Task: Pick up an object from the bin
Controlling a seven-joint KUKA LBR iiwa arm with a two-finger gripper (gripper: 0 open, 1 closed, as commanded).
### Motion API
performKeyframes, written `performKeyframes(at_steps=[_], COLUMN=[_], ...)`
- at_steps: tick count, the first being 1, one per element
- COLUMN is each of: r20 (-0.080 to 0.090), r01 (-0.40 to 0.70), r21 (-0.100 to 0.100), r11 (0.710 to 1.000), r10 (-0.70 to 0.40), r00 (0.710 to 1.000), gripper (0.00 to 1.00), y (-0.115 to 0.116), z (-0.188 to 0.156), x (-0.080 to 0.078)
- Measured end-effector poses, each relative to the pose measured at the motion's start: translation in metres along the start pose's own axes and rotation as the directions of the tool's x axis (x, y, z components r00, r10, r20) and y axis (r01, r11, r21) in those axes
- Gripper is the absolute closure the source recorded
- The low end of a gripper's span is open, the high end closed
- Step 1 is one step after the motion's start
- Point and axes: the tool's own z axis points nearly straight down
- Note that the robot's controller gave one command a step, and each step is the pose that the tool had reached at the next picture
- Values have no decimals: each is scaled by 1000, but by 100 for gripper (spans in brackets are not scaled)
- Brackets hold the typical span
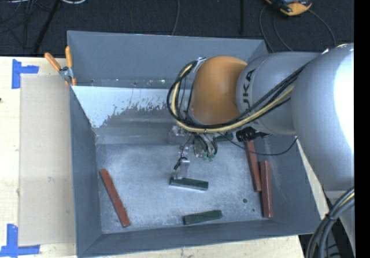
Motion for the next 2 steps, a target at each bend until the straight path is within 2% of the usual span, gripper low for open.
performKeyframes(at_steps=[1, 2], r20=[0, 0], r01=[0, 64], r21=[0, -1], r11=[1000, 998], r10=[0, -64], r00=[1000, 998], gripper=[0, 0], y=[0, -32], z=[0, 6], x=[0, 12])
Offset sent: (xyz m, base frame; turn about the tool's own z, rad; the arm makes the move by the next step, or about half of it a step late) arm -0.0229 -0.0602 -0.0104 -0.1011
